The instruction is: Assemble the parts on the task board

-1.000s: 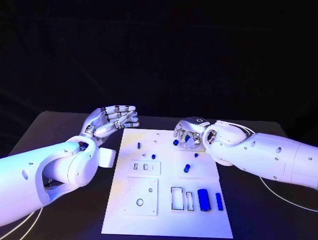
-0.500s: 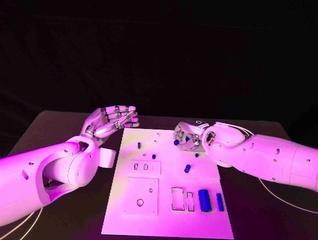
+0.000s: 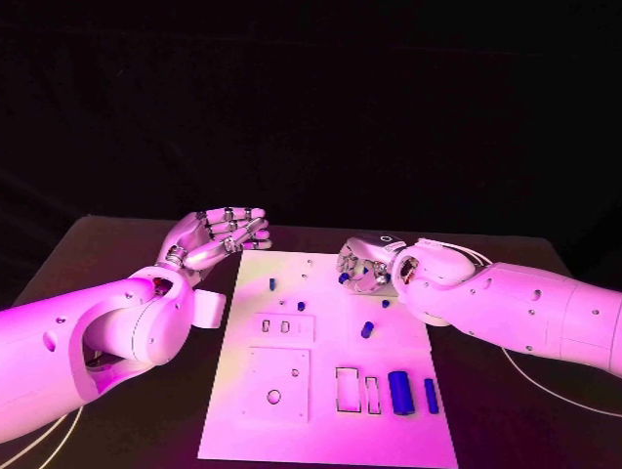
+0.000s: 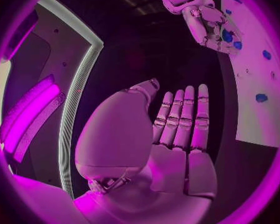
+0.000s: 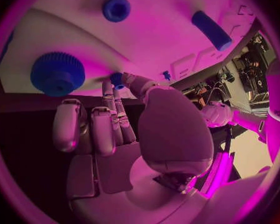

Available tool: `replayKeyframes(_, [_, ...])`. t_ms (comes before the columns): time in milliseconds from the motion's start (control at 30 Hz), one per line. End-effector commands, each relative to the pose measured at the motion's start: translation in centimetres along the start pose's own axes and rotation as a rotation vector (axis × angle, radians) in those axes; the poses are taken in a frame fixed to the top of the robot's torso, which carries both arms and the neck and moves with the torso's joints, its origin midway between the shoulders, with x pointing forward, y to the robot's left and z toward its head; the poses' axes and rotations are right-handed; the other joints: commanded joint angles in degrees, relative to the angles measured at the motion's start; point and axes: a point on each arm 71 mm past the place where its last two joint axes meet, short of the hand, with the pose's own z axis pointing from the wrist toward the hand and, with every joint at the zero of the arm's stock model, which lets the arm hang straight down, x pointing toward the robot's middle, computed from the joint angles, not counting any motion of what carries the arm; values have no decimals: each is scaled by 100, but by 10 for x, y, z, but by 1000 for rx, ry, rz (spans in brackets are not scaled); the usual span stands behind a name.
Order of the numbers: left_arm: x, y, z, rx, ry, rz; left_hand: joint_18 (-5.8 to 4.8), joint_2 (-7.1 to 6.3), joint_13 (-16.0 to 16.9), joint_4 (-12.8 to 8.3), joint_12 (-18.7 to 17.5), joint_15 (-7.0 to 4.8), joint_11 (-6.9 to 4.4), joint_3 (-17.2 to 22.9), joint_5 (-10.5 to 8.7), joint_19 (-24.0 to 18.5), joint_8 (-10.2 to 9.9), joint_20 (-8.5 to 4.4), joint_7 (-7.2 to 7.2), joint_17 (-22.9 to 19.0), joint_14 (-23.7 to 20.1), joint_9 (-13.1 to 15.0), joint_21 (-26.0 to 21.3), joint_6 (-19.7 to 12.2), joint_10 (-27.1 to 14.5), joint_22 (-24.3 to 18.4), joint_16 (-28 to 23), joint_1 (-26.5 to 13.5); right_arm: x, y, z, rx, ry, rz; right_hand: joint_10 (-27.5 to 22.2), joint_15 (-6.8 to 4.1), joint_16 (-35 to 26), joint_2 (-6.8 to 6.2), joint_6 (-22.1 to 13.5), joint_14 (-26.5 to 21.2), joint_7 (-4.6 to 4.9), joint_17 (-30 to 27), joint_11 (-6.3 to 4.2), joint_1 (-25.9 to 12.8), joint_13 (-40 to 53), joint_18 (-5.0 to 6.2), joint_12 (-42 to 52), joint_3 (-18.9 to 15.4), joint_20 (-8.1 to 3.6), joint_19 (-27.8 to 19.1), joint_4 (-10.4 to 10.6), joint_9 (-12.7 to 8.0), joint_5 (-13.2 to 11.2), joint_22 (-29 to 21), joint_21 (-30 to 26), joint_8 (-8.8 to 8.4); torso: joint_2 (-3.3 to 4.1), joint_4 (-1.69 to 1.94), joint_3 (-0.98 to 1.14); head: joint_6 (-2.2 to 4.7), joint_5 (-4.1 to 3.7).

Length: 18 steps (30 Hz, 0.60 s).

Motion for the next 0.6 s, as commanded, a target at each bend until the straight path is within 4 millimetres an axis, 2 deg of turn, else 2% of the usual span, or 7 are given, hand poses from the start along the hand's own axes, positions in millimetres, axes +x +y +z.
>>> replayKeyframes(33, [2,-2,1,11,21,-5,72,-71,-7,14,-20,17,29,28,-30,3,-33,13,256,10,-41,-9,20,-50,-5,-3,-36,-7,1,0,1,8,4,5,97,23,42,112,99,339,-21,20,-19,7,22,-70,-1,43,-18,50,49,35,8,50,44,61,9,0,-4,-6,1])
replayKeyframes(267, [2,-2,1,11,21,-5,72,-69,-7,13,-24,18,30,32,-31,3,-34,13,258,12,-44,-9,21,-51,-6,-3,-37,-10,0,0,2,15,-4,9,279,-31,88,220,274,338,-97,44,-90,25,69,-84,22,109,-59,77,74,152,14,159,111,187,19,-6,-11,-14,-3])
replayKeyframes(467, [2,-3,2,11,20,-4,72,-68,-7,11,-26,18,30,35,-31,3,-35,13,258,13,-45,-10,22,-53,-7,-3,-37,-10,-2,0,1,13,-41,12,427,-92,115,349,386,335,-176,46,-161,158,115,-89,17,212,-117,80,-20,323,-59,219,143,322,17,-1,-11,-24,-9])
replayKeyframes(600, [1,-3,2,10,19,-4,72,-66,-7,9,-28,19,31,39,-31,2,-35,14,259,14,-47,-10,22,-53,-7,-3,-38,-8,-7,2,0,4,-106,27,486,-112,140,387,413,340,-200,72,-184,197,137,-100,19,250,-136,104,-73,405,-45,283,179,380,18,5,-11,-2,-12])
